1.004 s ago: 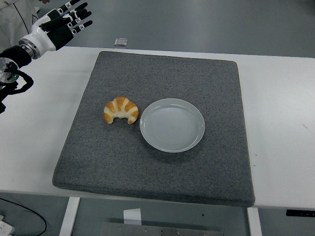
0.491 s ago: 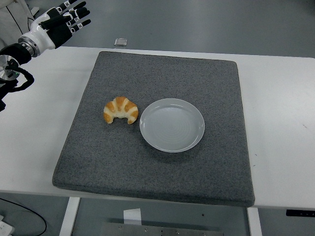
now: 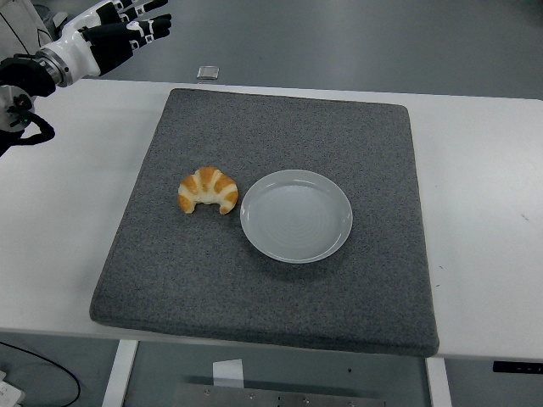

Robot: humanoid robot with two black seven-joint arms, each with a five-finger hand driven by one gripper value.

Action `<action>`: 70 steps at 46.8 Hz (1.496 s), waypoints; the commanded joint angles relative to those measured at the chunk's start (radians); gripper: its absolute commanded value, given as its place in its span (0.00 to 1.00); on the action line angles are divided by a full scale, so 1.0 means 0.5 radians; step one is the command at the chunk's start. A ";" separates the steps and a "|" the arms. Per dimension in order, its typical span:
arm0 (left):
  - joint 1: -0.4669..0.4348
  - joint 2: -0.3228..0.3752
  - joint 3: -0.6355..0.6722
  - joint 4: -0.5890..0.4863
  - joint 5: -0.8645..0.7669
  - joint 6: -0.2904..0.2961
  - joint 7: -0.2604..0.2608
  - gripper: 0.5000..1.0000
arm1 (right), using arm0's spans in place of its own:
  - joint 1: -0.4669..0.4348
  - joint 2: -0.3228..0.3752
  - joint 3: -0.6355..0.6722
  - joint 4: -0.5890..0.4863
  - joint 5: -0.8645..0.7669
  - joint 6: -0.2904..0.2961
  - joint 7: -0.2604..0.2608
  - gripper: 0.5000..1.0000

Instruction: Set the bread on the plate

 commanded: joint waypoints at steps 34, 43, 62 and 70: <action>-0.295 0.467 0.325 -0.696 1.335 -0.004 -0.006 0.96 | 0.000 0.000 0.000 0.000 0.000 0.000 0.000 0.86; -0.378 0.540 0.408 -0.877 1.635 -0.004 -0.003 0.96 | 0.000 0.000 0.000 0.000 0.000 0.000 0.000 0.86; -0.353 0.583 0.562 -1.160 2.013 0.183 0.015 0.99 | 0.000 0.000 0.000 0.000 0.000 0.000 0.000 0.86; -0.335 0.550 0.709 -1.227 2.148 0.395 0.015 0.99 | 0.000 0.000 0.000 0.000 0.000 0.000 0.000 0.86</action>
